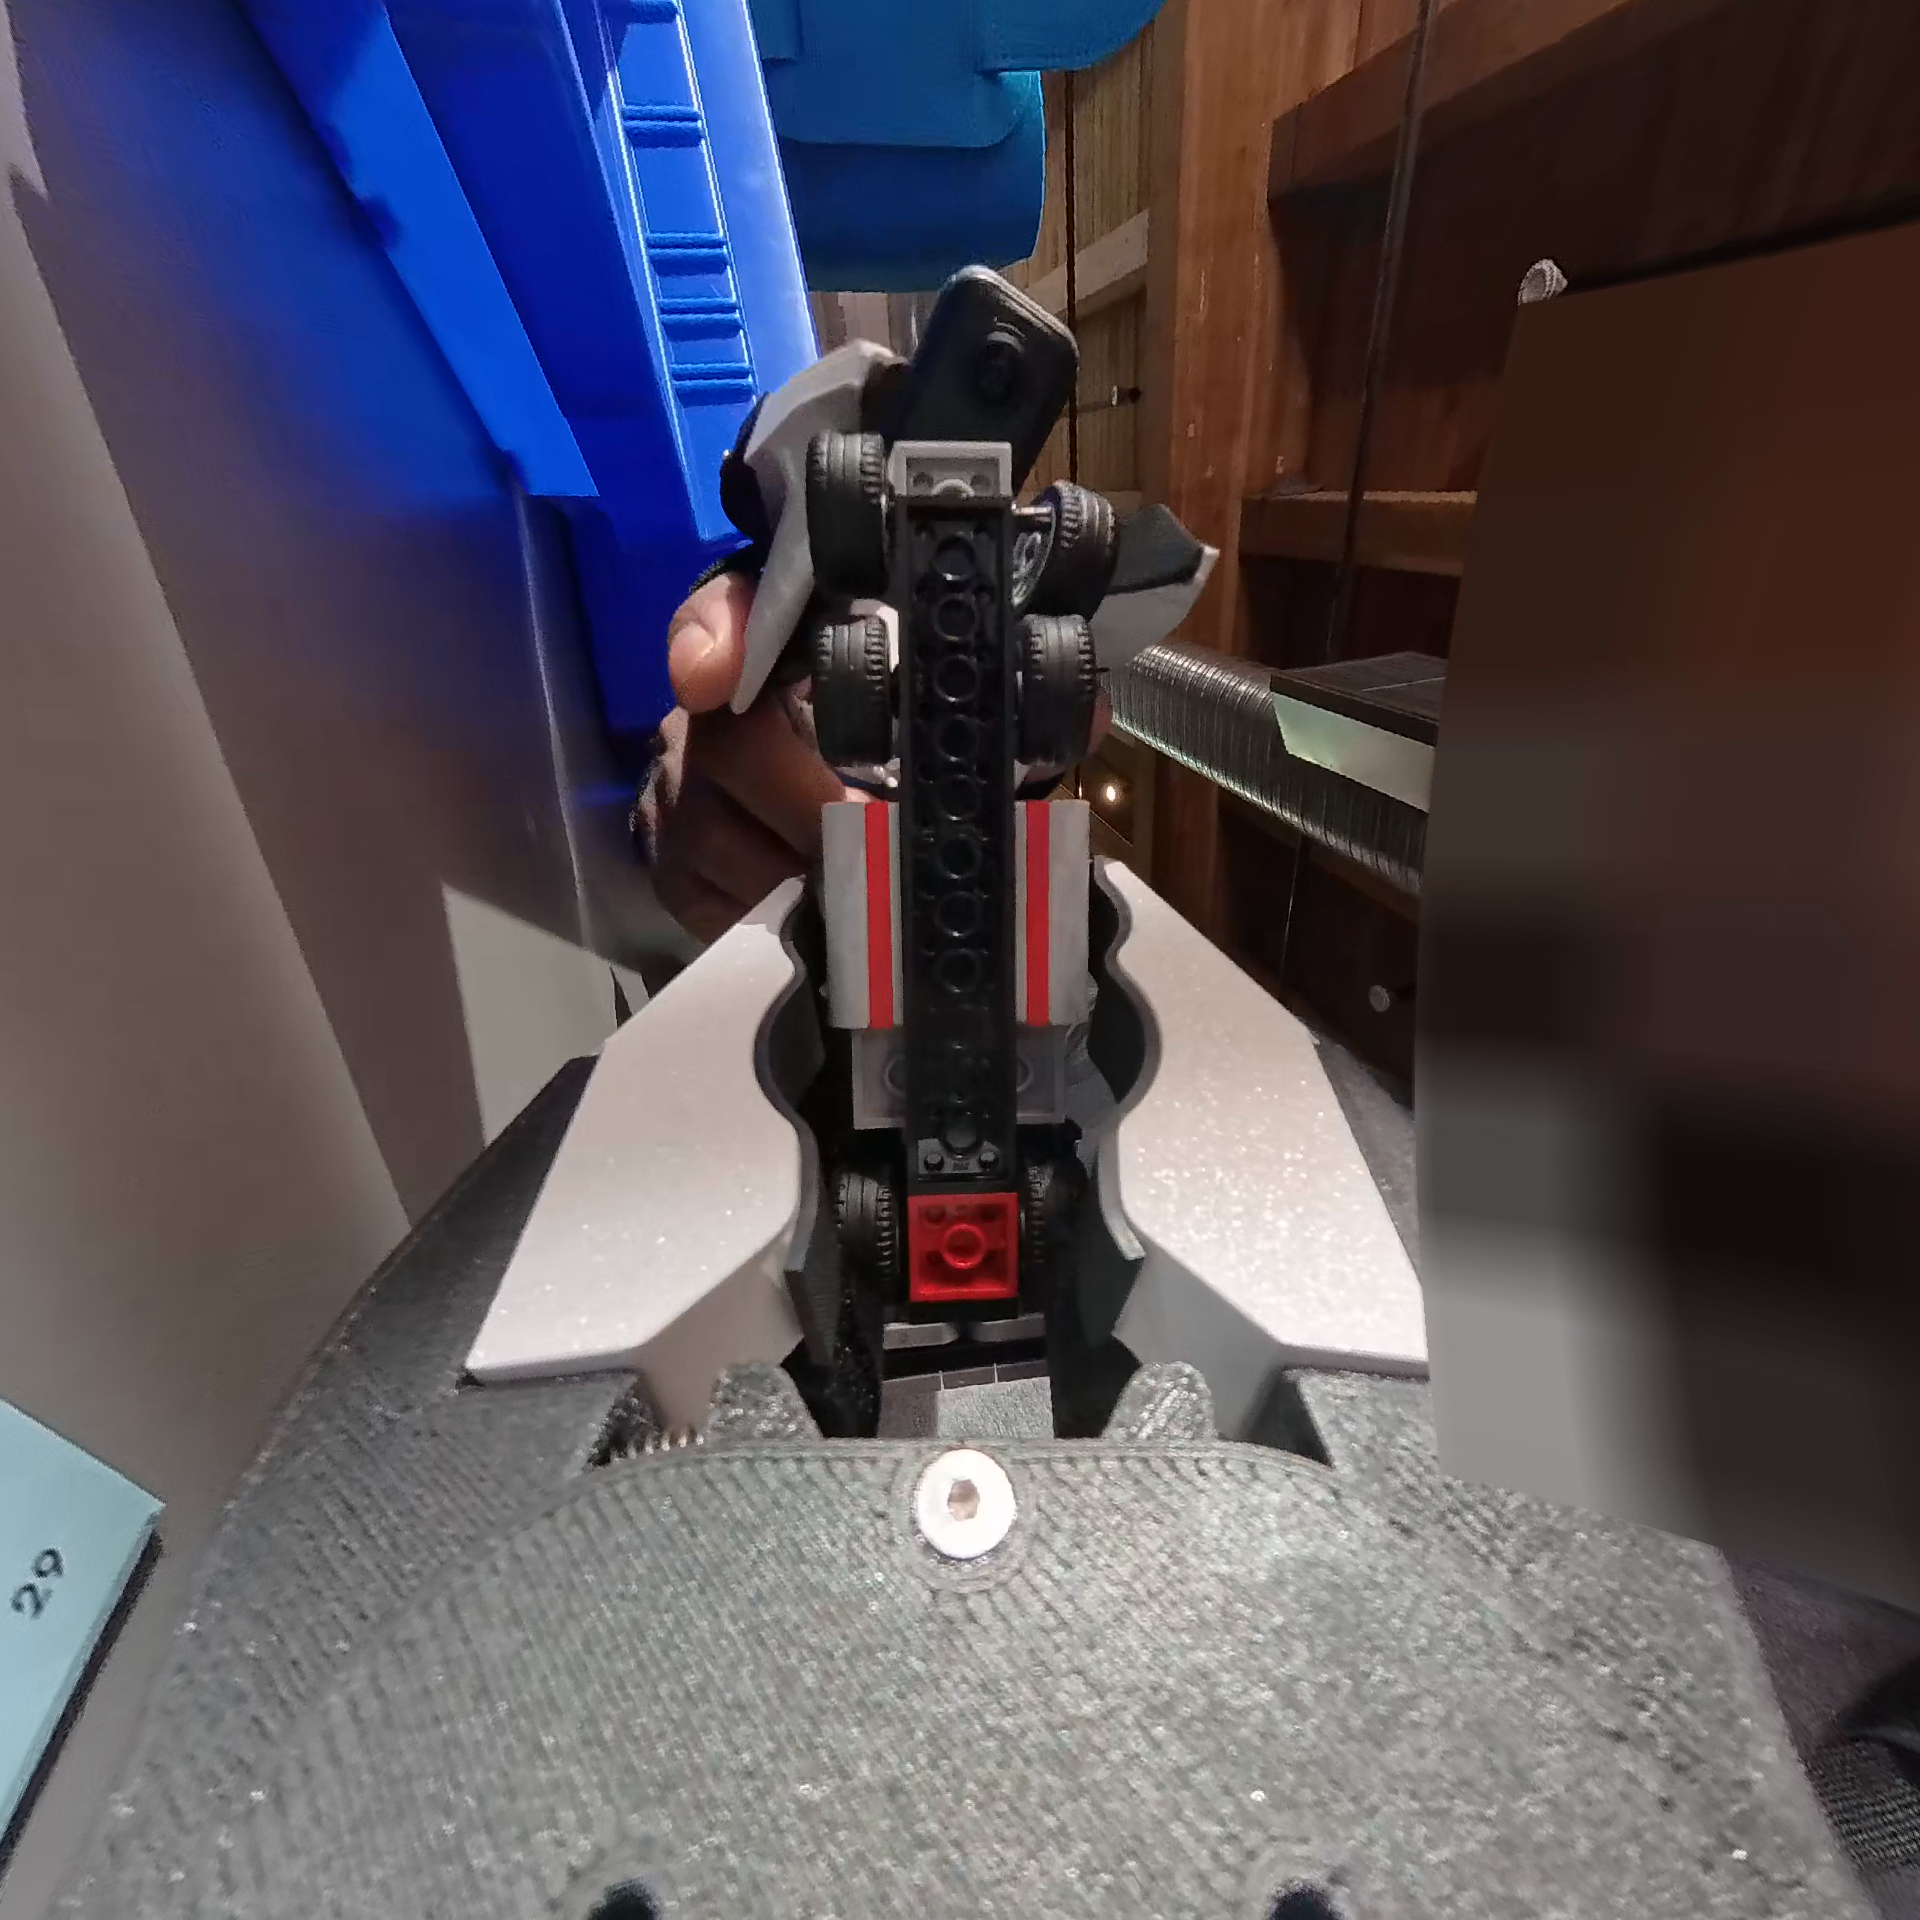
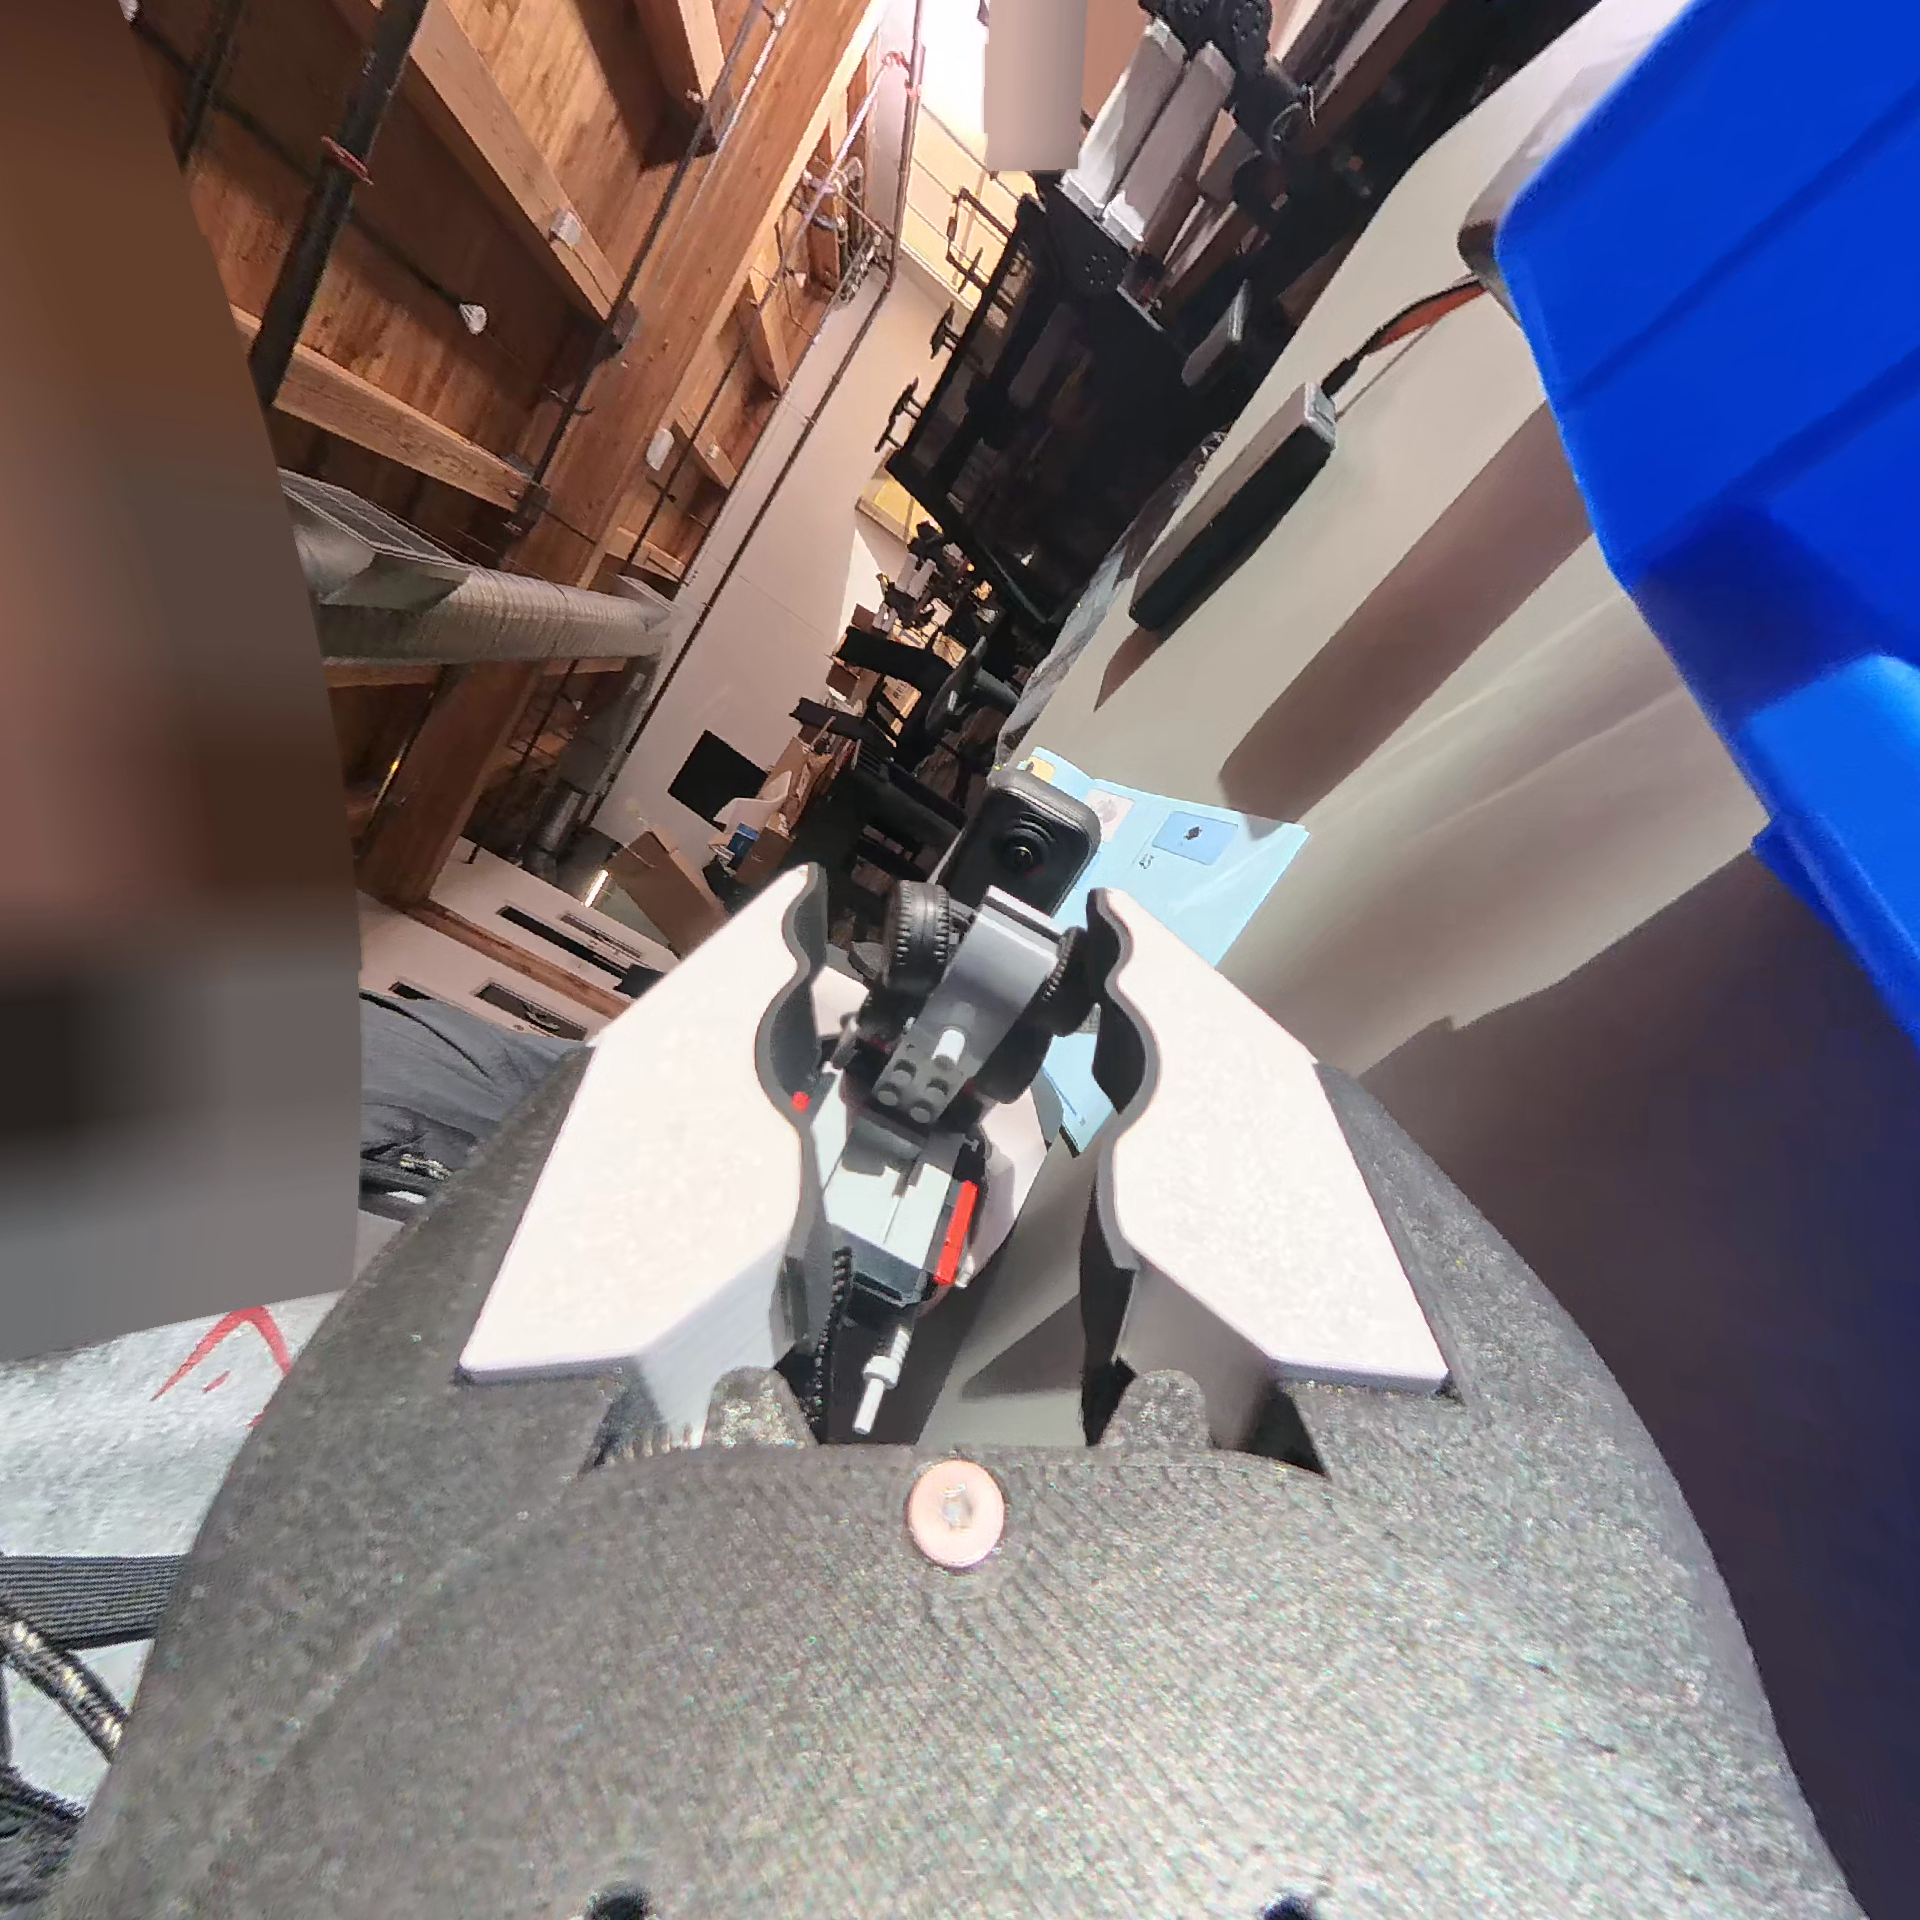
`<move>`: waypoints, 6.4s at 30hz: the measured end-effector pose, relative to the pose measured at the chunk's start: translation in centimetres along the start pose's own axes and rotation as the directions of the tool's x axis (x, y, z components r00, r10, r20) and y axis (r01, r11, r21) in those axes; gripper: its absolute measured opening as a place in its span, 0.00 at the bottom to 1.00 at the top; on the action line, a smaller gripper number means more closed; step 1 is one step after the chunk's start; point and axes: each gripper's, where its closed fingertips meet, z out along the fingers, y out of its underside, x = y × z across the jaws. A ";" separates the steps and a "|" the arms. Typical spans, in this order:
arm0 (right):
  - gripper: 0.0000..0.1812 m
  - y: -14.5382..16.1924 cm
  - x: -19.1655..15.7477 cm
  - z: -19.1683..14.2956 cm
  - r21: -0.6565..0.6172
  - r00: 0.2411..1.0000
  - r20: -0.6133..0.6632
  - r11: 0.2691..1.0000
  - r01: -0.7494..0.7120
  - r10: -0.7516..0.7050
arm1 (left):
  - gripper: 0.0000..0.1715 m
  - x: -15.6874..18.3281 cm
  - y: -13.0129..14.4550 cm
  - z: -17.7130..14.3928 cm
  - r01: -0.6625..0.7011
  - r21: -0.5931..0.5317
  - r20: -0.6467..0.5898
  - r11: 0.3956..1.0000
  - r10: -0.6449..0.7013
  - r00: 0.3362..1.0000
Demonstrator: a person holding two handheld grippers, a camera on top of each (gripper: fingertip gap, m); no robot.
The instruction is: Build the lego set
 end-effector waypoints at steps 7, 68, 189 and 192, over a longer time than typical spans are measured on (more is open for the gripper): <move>0.28 -0.6 -1.4 -0.3 -0.013 0.955 -0.035 0.955 0.295 -0.295 | 0.30 0.4 -0.3 -0.2 -0.002 0.013 -0.007 1.000 0.002 1.000; 0.12 1.3 -1.1 -1.0 -0.247 0.614 -0.075 0.611 0.752 -0.786 | 0.29 -0.3 1.2 0.3 -0.049 -0.085 0.042 0.995 0.052 0.998; 0.13 5.3 -0.5 6.5 -0.363 0.562 -0.047 0.538 0.761 -0.826 | 0.30 -1.2 2.3 -7.7 -0.039 -0.082 0.208 0.996 0.056 0.977; 0.13 5.4 -0.5 6.4 -0.359 0.575 -0.045 0.550 0.754 -0.817 | 0.29 -1.3 2.3 -7.7 -0.039 -0.085 0.212 0.996 0.056 0.976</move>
